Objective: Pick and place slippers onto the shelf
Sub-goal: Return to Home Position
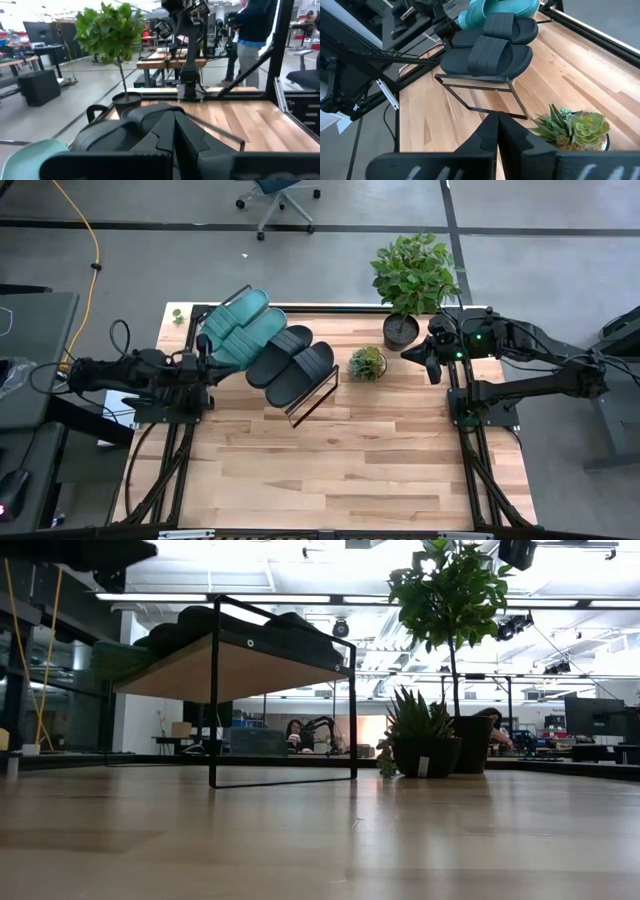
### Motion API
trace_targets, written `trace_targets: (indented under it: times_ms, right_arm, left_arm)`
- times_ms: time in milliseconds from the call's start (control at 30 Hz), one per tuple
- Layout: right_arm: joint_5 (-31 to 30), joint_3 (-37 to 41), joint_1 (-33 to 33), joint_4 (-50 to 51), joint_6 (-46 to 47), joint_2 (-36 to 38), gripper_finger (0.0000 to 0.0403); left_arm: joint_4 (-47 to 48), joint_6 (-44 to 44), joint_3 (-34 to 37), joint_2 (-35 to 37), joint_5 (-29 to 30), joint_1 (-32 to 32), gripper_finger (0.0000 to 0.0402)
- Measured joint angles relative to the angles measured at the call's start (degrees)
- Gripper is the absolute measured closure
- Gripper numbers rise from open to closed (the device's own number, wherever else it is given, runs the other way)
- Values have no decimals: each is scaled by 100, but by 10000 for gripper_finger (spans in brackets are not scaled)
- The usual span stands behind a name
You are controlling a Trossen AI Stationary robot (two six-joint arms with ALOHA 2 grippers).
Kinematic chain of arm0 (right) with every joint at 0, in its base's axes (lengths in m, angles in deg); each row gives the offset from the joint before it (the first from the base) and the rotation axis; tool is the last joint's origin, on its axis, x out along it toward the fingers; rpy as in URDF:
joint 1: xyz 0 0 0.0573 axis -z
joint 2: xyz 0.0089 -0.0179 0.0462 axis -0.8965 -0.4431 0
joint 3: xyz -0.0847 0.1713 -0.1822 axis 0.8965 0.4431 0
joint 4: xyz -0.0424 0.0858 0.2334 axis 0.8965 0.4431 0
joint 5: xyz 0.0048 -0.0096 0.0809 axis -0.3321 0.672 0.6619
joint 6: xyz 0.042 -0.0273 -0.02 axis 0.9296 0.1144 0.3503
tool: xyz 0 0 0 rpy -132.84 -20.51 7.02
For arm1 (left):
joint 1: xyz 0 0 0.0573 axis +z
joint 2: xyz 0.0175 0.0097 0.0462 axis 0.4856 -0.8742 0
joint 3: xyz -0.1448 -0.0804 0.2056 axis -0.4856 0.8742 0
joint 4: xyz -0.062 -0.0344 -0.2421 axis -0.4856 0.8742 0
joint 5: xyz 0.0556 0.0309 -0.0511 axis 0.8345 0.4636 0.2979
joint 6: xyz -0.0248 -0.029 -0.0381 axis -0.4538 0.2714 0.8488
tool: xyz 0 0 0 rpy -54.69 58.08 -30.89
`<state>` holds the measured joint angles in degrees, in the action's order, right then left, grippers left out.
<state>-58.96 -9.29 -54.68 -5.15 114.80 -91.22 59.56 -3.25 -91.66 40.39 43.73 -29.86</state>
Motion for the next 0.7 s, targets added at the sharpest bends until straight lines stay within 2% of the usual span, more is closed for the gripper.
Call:
trace_targets:
  times_ms: [100,267,433,600,700]
  right_arm:
    - [-2,0,0,10,12,0,403]
    - [1,0,0,47,129,0,403]
    - [0,1,0,124,150,0,403]
    - [-5,2,2,219,151,0,403]
    - [-49,1,0,243,151,-2,403]
  left_arm:
    - [-91,-47,245,212,330,-190,401]
    - [-831,-280,733,661,638,-420,401]
    - [-1081,-397,1086,1055,628,-537,401]
    - [-1650,-496,1346,1049,291,-522,401]
    - [-1578,-306,1492,1038,242,-522,401]
